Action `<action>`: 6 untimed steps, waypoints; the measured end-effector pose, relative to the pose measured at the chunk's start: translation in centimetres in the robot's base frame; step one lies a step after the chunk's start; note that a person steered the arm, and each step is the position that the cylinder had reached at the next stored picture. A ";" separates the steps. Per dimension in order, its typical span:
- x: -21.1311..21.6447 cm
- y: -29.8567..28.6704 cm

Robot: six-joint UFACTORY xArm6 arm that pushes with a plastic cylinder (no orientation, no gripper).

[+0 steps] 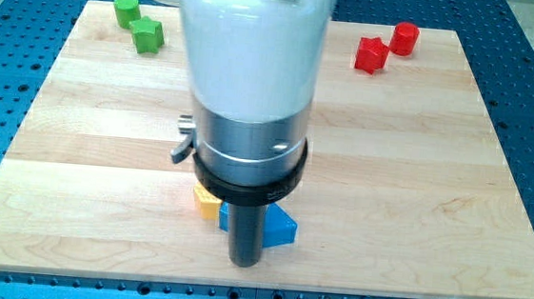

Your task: Place your arm at the bottom right of the red circle

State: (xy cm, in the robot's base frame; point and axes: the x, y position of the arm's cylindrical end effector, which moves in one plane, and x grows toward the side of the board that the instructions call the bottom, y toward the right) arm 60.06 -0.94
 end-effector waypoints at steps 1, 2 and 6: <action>0.5 -2.1; 0.6 -5.6; -18.2 2.1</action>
State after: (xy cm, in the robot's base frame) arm 41.89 1.16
